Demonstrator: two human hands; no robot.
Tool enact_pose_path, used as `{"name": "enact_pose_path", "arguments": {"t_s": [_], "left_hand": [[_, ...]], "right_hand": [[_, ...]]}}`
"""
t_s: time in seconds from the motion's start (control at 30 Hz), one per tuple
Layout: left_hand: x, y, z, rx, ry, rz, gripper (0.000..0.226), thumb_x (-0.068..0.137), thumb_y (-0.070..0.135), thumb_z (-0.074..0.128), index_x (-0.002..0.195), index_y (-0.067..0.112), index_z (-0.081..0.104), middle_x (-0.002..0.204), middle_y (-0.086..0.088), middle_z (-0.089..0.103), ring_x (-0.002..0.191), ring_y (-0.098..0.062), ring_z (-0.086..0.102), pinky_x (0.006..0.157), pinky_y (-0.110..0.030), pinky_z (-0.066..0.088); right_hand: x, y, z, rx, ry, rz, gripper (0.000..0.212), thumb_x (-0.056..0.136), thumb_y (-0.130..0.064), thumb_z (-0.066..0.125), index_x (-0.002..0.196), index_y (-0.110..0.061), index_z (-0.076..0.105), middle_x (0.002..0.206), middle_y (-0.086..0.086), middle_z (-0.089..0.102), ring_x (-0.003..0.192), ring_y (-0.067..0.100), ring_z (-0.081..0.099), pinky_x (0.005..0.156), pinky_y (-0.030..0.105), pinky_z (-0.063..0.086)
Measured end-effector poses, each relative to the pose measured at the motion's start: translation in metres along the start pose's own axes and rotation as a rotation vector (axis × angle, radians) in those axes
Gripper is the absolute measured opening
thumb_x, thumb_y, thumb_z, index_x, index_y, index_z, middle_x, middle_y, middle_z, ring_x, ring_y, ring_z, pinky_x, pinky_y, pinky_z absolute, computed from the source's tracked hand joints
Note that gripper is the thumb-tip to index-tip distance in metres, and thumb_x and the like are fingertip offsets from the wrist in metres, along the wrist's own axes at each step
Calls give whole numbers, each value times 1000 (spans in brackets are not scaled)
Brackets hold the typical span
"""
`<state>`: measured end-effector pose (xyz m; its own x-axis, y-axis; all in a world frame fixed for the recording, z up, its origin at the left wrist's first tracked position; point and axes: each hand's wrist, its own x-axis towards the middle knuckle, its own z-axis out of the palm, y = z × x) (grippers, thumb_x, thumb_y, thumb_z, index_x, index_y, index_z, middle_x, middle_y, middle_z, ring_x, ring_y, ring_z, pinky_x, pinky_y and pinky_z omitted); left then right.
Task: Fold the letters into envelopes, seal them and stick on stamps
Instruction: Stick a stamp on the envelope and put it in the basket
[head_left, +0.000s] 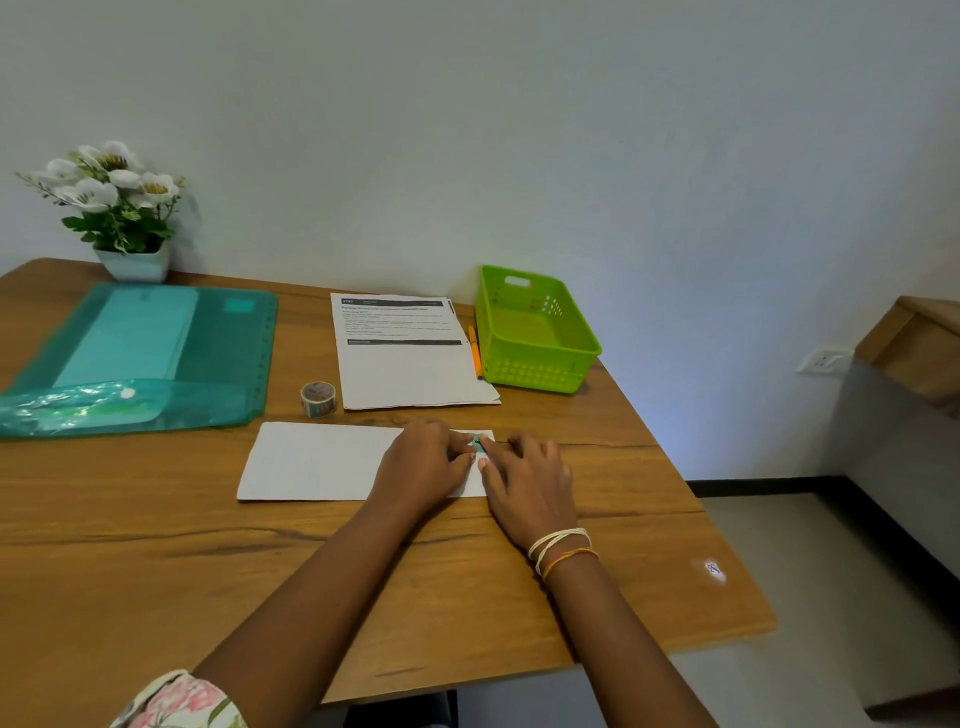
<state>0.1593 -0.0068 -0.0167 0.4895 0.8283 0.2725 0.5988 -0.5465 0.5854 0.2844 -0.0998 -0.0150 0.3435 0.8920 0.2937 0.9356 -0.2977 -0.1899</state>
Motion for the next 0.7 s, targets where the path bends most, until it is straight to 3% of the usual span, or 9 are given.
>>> {"name": "enact_pose_path", "arguments": {"t_s": [0.1, 0.2, 0.4, 0.7], "left_hand": [[-2, 2, -3, 16, -10, 18, 29, 88, 42, 59, 108, 26, 74, 104, 3, 66, 87, -11, 56, 68, -23, 47], [-4, 5, -6, 20, -15, 38, 29, 89, 40, 58, 109, 26, 73, 105, 1, 67, 90, -10, 55, 70, -23, 48], [-8, 11, -10, 55, 8, 67, 28, 90, 39, 59, 111, 27, 73, 105, 0, 68, 92, -9, 53, 69, -20, 42], [-19, 21, -14, 171, 34, 133, 30, 92, 37, 54, 113, 25, 71, 109, -1, 70, 101, -11, 57, 74, -24, 51]], "right_hand": [[-6, 0, -1, 2, 9, -8, 61, 89, -53, 16, 133, -32, 53, 130, -1, 53, 115, 20, 45, 88, 38, 44], [-10, -1, -4, 7, 38, -24, 62, 89, -51, 15, 129, -30, 56, 127, -1, 56, 112, 20, 49, 86, 36, 44], [-11, -4, -4, 26, 58, -29, 49, 93, -43, 27, 122, -29, 65, 122, 0, 62, 111, 19, 52, 85, 36, 46], [-9, -4, -7, 90, 62, -5, 35, 91, -34, 47, 118, -26, 68, 123, 0, 63, 112, 20, 52, 89, 35, 45]]}}
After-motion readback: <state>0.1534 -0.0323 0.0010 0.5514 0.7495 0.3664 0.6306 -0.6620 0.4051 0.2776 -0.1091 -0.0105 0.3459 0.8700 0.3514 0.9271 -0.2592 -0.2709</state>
